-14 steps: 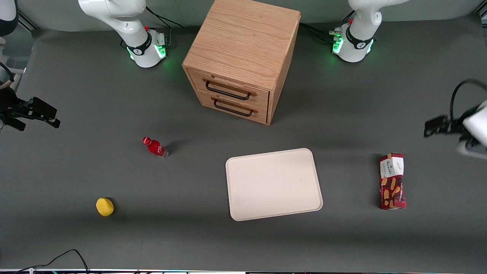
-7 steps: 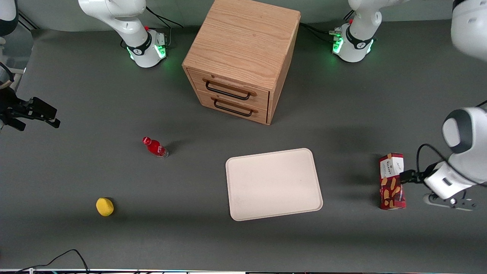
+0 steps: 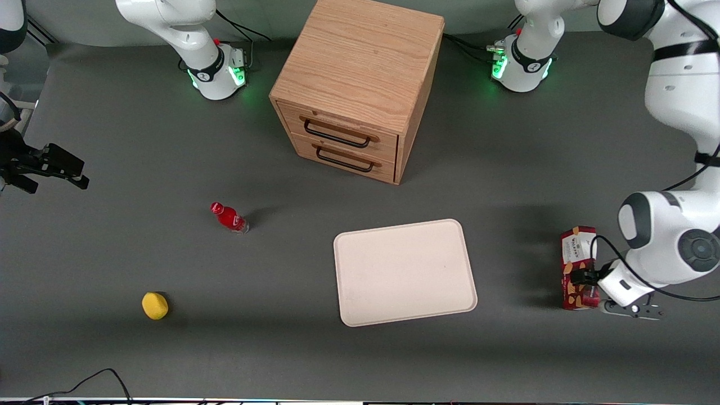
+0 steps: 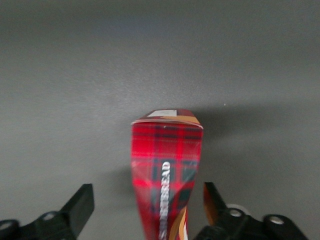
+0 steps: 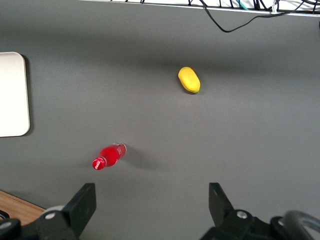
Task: Place red cookie box on tray
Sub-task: 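Close the left gripper on the cookie box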
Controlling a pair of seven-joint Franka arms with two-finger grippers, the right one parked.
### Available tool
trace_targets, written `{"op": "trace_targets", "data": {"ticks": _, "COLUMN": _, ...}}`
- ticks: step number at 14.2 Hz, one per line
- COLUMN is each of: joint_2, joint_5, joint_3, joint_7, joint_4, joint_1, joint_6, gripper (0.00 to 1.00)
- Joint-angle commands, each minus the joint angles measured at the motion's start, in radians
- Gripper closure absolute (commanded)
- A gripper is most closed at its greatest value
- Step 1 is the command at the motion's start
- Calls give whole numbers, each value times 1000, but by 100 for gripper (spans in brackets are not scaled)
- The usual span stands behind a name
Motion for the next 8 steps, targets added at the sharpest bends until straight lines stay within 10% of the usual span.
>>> {"op": "trace_targets", "data": {"ticks": 1, "joint_2": -11, "joint_5": 19, "joint_3": 4, "joint_7": -49, "joint_4": -25, "joint_1": -9, "joint_6": 11, "gripper": 82}}
{"op": "trace_targets", "data": {"ticks": 2, "joint_2": -16, "joint_5": 21, "joint_3": 4, "joint_7": -49, "joint_4": -19, "joint_1": -9, "joint_6": -22, "gripper": 100}}
{"op": "trace_targets", "data": {"ticks": 8, "joint_2": -83, "joint_5": 50, "joint_3": -2, "joint_7": -52, "joint_4": 49, "joint_1": -27, "joint_6": -218, "gripper": 100}}
